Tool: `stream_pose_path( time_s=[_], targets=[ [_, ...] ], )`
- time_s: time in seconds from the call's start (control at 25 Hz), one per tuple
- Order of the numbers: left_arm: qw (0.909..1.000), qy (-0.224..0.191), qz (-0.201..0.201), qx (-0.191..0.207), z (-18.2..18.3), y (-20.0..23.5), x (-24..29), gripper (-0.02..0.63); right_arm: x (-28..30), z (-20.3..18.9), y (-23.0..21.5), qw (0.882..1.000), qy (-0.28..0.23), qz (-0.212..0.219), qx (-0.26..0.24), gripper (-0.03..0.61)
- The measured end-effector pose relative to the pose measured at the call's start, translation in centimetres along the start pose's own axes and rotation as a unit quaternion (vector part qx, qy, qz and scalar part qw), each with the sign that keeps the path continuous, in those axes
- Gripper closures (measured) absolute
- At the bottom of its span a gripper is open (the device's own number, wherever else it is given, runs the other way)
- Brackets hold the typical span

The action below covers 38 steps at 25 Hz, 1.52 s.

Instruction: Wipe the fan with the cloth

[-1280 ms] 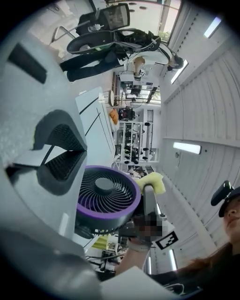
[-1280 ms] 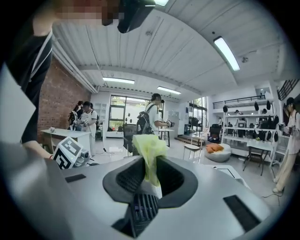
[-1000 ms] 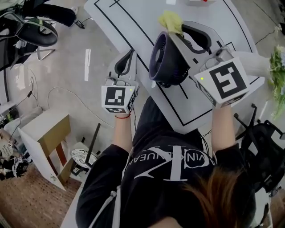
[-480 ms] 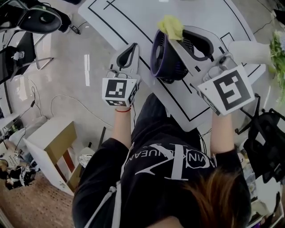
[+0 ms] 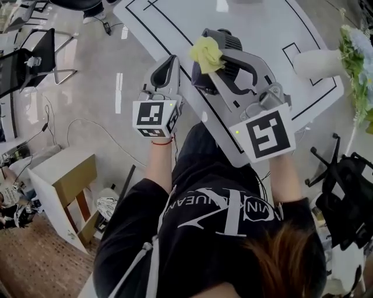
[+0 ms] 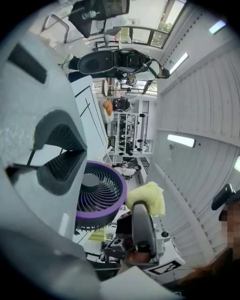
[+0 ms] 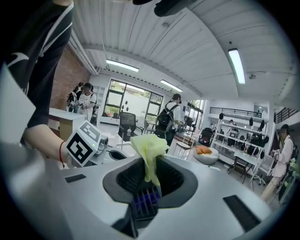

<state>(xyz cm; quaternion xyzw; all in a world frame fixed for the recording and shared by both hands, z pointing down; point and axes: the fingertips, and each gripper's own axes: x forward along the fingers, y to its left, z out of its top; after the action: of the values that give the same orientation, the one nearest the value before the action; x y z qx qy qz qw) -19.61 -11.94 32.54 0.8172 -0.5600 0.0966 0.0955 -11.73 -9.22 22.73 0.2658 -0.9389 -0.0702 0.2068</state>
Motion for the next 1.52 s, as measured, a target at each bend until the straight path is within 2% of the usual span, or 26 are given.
stream_pose_path(
  time_s=[0.16, 0.52, 0.88, 1.08, 1.2, 1.52],
  targets=[
    [0.9994, 0.002, 0.034, -0.006, -1.1, -0.5, -2.5, 0.602, -0.8, -0.4, 2.0, 1.000, -0.013, 0.013, -0.021, 0.509],
    [0.9976, 0.005, 0.067, -0.017, -2.6, -1.1, -6.1, 0.602, -0.8, -1.5, 6.0, 0.996, -0.008, 0.039, -0.077, 0.511],
    [0.9962, 0.009, 0.083, -0.024, -3.3, -0.6, -7.4, 0.602, 0.4, -4.0, 8.7, 0.993, 0.015, 0.080, -0.083, 0.509],
    [0.9967, 0.005, 0.077, -0.026, -3.3, -0.9, -7.1, 0.603, -0.3, -3.9, 8.3, 0.995, 0.000, 0.085, -0.061, 0.509],
    [0.9969, 0.000, 0.074, -0.027, -2.8, -0.8, -6.7, 0.602, -1.6, -3.3, 6.9, 0.996, -0.030, 0.078, -0.020, 0.509],
    [0.9971, -0.035, 0.052, -0.043, 0.2, -1.1, -5.4, 0.603, -6.4, -4.4, 2.2, 0.997, -0.033, 0.003, 0.073, 0.509]
  ],
)
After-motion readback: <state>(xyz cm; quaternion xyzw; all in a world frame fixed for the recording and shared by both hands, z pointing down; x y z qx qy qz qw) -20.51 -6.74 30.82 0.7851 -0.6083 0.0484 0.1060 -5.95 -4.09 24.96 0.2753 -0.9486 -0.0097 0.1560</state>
